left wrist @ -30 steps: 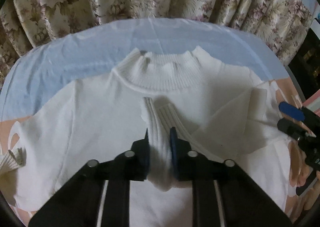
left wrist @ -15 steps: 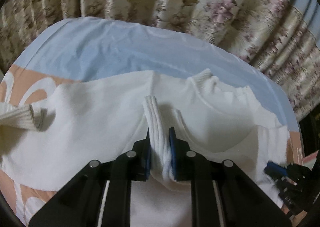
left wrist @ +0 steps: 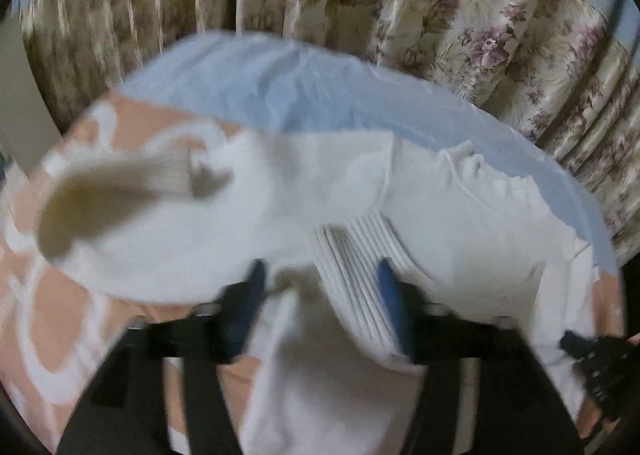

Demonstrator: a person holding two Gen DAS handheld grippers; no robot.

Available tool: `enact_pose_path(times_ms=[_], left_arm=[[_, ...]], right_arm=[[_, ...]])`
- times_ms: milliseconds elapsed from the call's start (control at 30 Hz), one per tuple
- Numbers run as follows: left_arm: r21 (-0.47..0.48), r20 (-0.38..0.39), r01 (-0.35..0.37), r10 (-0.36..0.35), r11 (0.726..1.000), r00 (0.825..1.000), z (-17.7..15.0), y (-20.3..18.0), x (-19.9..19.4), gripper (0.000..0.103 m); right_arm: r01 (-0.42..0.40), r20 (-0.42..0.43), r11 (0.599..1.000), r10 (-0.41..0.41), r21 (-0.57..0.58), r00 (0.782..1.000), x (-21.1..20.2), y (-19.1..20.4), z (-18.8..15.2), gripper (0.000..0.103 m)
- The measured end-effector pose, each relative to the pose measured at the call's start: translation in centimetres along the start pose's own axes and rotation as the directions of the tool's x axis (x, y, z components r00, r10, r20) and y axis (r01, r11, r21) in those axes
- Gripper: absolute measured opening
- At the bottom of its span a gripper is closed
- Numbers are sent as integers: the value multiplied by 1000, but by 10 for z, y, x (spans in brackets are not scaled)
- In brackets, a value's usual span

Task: Fold small clothes

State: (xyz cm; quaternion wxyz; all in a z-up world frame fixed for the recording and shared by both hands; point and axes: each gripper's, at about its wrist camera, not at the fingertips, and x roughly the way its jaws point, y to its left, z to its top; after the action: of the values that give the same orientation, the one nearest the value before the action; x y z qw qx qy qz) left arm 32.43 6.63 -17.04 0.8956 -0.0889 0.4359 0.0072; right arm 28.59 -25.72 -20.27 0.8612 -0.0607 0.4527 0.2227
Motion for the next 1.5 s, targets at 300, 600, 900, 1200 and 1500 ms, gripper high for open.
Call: enact_pose_path(times_ms=[300,600,900,1200,1500], left_arm=[[400,-149,71,-12,914,989,8,-69,44,71],[440,-169,48,30,897,985,1,-59,52,15],[179,-116,117,-97,977,988,19,-29,49,13],[12,-54,108,-107,994,993,41,-4,60,13],[10,-10,51,-51,999,999,51,8,41,55]], right_arm=[[86,74,993,-92,86,993,-16,-21,12,6],[140,63,974,-153,179,986,-12,-46,13,17],[282,9,937,-290,206,957,16,-48,34,21],[241,152,901,-312,361,938,-8,-79,35,7],[242,146,897,-313,369,939,-1,-80,34,17]])
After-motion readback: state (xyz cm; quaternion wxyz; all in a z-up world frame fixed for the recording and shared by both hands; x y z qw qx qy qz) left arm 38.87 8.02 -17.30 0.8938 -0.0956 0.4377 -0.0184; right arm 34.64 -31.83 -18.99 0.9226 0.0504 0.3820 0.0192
